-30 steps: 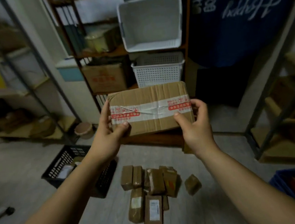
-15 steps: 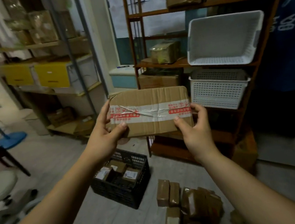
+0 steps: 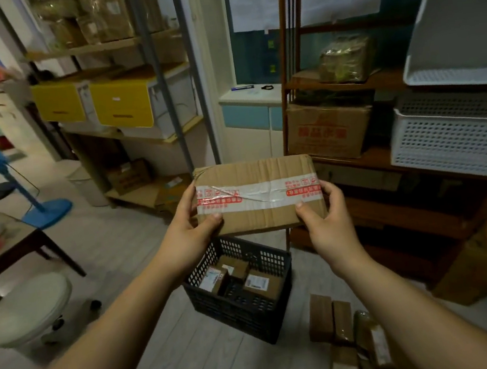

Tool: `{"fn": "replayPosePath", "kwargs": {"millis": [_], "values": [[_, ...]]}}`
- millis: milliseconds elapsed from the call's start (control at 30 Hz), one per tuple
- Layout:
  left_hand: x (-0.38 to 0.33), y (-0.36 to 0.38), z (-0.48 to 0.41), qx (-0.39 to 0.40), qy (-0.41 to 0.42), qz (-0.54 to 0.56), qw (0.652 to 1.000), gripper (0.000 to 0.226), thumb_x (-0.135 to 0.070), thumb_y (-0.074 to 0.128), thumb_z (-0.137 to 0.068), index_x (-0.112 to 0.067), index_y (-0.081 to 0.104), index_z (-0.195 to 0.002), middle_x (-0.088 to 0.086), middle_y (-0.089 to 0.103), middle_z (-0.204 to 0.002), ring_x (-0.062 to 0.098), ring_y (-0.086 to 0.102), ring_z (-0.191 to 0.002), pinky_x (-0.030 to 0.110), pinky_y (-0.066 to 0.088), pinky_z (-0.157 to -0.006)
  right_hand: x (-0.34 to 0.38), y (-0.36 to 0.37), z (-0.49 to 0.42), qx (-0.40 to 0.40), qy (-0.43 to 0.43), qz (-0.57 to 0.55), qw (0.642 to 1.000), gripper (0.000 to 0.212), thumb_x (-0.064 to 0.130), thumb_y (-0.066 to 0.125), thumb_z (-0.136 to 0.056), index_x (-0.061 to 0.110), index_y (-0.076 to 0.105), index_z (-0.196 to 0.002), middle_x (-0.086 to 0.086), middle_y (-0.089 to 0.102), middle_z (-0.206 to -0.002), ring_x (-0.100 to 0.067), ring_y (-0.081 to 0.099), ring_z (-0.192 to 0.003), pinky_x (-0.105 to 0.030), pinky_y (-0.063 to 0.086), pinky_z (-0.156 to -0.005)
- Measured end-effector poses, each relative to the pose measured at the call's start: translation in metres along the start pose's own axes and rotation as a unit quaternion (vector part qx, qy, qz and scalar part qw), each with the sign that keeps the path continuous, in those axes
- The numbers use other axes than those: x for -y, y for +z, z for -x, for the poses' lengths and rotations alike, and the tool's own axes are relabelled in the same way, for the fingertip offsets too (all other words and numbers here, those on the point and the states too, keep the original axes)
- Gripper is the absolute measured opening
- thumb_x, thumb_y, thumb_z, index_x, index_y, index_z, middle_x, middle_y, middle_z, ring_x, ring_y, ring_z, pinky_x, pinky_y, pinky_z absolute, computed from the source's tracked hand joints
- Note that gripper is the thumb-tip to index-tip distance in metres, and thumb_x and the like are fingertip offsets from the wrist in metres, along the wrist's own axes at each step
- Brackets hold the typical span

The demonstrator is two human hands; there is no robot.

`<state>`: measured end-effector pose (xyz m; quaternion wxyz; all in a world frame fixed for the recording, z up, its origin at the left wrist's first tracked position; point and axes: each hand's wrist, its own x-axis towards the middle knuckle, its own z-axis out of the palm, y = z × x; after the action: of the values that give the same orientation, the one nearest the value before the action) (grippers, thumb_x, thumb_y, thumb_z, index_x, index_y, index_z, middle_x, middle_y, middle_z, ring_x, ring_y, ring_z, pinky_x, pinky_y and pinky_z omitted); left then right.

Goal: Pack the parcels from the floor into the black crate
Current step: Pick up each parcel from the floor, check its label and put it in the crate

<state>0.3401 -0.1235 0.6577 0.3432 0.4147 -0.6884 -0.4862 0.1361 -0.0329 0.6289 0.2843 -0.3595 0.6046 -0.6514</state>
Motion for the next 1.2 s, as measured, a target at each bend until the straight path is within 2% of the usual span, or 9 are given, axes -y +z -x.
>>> {"fn": "replayPosePath", "kwargs": {"millis": [100, 233, 500, 667, 767, 867, 1033, 1133, 1200], "values": [[0.017, -0.009, -0.047, 0.013, -0.013, -0.010, 1.000, 0.076, -0.020, 0.058, -0.091, -0.043, 0.012, -0.147, -0.007, 0.048, -0.130, 0.014, 0.052, -0.116, 0.044, 0.044, -0.103, -0.020, 0.024, -0.041, -0.009, 0.019, 0.000, 1.000, 0.048, 0.017, 0.059, -0.091, 0.034, 0.037, -0.130, 0.024, 0.048, -0.104, 0.002, 0.050, -0.096, -0.013, 0.042, -0.073], [0.034, -0.021, -0.115, 0.018, -0.013, -0.022, 1.000, 0.073, -0.015, 0.056, -0.092, -0.040, 0.014, -0.147, -0.020, 0.052, -0.115, 0.002, 0.055, -0.103, 0.021, 0.049, -0.083, -0.043, 0.063, -0.108, -0.016, 0.041, -0.011, 0.999, 0.052, 0.017, 0.058, -0.092, 0.029, 0.035, -0.137, 0.019, 0.051, -0.107, 0.002, 0.052, -0.096, -0.014, 0.043, -0.073], [0.079, -0.056, -0.230, 0.010, -0.059, -0.032, 0.998, 0.071, -0.016, 0.054, -0.092, -0.042, 0.014, -0.145, -0.024, 0.049, -0.111, 0.016, 0.053, -0.113, 0.034, 0.044, -0.096, -0.084, 0.130, -0.211, 0.009, 0.092, 0.010, 0.996, 0.054, 0.022, 0.060, -0.091, 0.030, 0.033, -0.138, 0.013, 0.049, -0.116, -0.006, 0.048, -0.108, -0.022, 0.042, -0.083], [0.109, -0.043, -0.290, 0.085, -0.050, -0.049, 0.994, 0.055, -0.010, 0.054, -0.092, -0.051, 0.030, -0.121, -0.027, 0.052, -0.101, -0.002, 0.057, -0.092, 0.012, 0.047, -0.070, -0.118, 0.134, -0.244, -0.035, 0.136, 0.029, 0.990, 0.057, 0.023, 0.060, -0.091, 0.033, 0.031, -0.140, 0.010, 0.051, -0.124, -0.011, 0.051, -0.112, -0.028, 0.048, -0.085], [0.131, -0.037, -0.332, 0.141, -0.036, -0.071, 0.987, 0.055, -0.003, 0.055, -0.090, -0.051, 0.036, -0.110, -0.022, 0.055, -0.104, -0.002, 0.056, -0.096, 0.019, 0.048, -0.084, -0.141, 0.141, -0.256, -0.080, 0.152, 0.027, 0.985, 0.059, 0.019, 0.061, -0.091, 0.029, 0.031, -0.141, 0.007, 0.052, -0.125, -0.012, 0.052, -0.112, -0.026, 0.045, -0.087], [0.162, -0.038, -0.372, 0.189, -0.027, -0.086, 0.978, 0.053, -0.007, 0.060, -0.087, -0.033, 0.043, -0.130, -0.007, 0.058, -0.117, 0.011, 0.057, -0.109, 0.036, 0.050, -0.095, -0.165, 0.159, -0.264, -0.135, 0.158, 0.056, 0.977, 0.056, 0.014, 0.060, -0.090, 0.022, 0.035, -0.140, 0.003, 0.052, -0.125, -0.010, 0.053, -0.108, -0.015, 0.044, -0.078], [0.229, -0.047, -0.426, 0.271, -0.039, -0.087, 0.958, 0.060, -0.022, 0.062, -0.088, -0.033, 0.034, -0.139, -0.009, 0.054, -0.129, 0.008, 0.053, -0.118, 0.031, 0.049, -0.094, -0.225, 0.201, -0.270, -0.193, 0.201, 0.126, 0.952, 0.051, 0.043, 0.058, -0.085, 0.041, 0.041, -0.133, -0.001, 0.052, -0.130, -0.015, 0.055, -0.113, -0.041, 0.053, -0.091], [0.281, -0.039, -0.444, 0.300, -0.078, -0.055, 0.949, 0.050, -0.012, 0.062, -0.087, -0.038, 0.042, -0.124, -0.013, 0.058, -0.113, -0.008, 0.060, -0.100, 0.015, 0.055, -0.072, -0.272, 0.219, -0.273, -0.194, 0.230, 0.151, 0.942, 0.039, 0.036, 0.058, -0.088, 0.045, 0.046, -0.124, 0.002, 0.056, -0.121, -0.013, 0.056, -0.110, -0.043, 0.052, -0.092], [0.319, -0.028, -0.451, 0.294, -0.094, -0.063, 0.949, 0.050, -0.006, 0.063, -0.085, -0.039, 0.046, -0.119, -0.009, 0.062, -0.110, -0.005, 0.062, -0.100, 0.017, 0.057, -0.077, -0.305, 0.224, -0.277, -0.178, 0.255, 0.161, 0.937, 0.045, 0.030, 0.060, -0.087, 0.045, 0.043, -0.126, 0.002, 0.056, -0.120, -0.015, 0.057, -0.110, -0.045, 0.051, -0.093]]}}
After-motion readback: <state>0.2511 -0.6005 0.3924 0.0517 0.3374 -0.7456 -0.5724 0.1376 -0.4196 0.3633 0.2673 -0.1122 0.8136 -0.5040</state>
